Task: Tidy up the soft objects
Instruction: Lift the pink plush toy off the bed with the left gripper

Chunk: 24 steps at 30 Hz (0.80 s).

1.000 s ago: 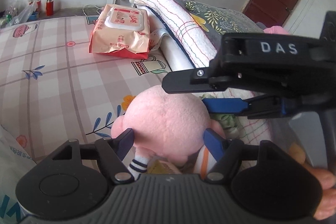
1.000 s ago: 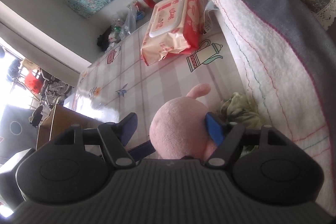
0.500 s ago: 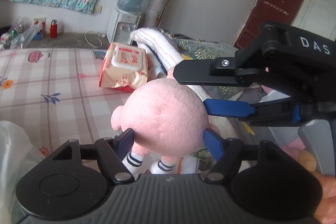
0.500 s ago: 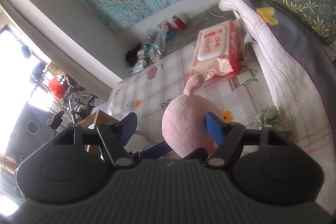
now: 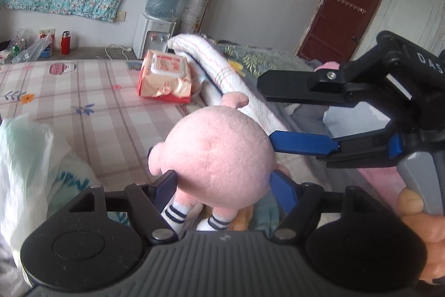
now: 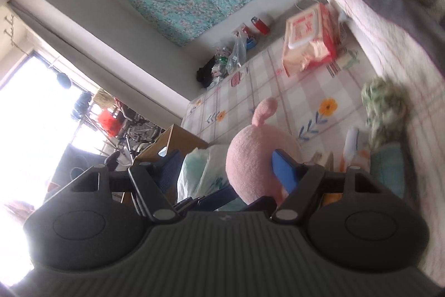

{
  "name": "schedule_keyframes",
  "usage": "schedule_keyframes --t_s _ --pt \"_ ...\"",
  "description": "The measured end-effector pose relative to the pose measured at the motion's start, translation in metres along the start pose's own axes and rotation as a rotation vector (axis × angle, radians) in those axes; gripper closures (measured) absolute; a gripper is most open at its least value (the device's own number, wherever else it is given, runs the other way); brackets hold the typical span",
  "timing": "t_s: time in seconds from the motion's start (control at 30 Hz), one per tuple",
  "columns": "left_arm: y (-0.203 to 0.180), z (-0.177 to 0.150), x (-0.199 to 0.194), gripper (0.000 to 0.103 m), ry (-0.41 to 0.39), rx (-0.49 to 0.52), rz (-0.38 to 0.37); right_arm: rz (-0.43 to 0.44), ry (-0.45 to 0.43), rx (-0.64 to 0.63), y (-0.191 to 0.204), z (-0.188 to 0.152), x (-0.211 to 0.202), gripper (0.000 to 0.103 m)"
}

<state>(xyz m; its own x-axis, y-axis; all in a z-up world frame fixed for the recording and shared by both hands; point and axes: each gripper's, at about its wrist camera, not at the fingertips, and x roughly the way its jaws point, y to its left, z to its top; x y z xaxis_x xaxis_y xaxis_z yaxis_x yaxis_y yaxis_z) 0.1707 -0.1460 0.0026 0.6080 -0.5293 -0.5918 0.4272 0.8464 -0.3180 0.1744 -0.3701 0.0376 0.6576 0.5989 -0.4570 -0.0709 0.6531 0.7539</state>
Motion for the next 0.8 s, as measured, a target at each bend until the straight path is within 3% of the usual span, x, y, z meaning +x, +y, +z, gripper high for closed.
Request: schedule_keyframes --t_s 0.27,0.6,0.8 --pt "0.002 -0.032 0.001 0.026 0.048 0.058 0.041 0.015 0.026 0.162 -0.041 -0.032 0.005 0.031" --pt "0.008 -0.051 -0.022 0.025 0.051 0.05 0.045 0.057 0.043 0.209 -0.051 -0.051 0.009 0.031" --pt "0.016 -0.069 -0.03 0.024 0.103 0.035 0.035 0.086 0.055 0.247 -0.059 -0.067 0.006 0.031"
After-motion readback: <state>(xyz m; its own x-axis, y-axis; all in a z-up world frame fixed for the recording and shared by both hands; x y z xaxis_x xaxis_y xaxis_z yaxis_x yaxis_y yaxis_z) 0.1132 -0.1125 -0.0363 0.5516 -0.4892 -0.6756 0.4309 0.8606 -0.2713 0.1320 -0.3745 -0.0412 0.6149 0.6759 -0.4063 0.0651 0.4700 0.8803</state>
